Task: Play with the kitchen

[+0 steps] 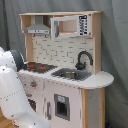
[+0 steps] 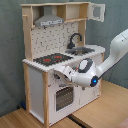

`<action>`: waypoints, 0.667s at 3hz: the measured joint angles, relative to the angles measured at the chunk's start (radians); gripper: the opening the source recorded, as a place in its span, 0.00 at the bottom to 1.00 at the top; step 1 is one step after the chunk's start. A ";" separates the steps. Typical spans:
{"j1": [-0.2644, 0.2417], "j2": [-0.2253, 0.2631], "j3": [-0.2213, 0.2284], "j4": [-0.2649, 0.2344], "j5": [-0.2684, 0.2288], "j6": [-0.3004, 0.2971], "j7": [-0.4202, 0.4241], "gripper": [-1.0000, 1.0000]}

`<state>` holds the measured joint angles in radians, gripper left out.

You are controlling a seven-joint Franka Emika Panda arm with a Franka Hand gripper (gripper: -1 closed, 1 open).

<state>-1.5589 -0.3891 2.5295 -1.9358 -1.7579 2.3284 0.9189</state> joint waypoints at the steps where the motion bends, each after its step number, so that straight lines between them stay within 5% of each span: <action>1: 0.000 0.003 -0.003 -0.001 -0.001 0.015 0.108 0.00; 2: 0.000 0.004 -0.001 0.001 -0.007 0.026 0.185 0.00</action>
<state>-1.5586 -0.3855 2.5287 -1.9351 -1.7653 2.3547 1.1040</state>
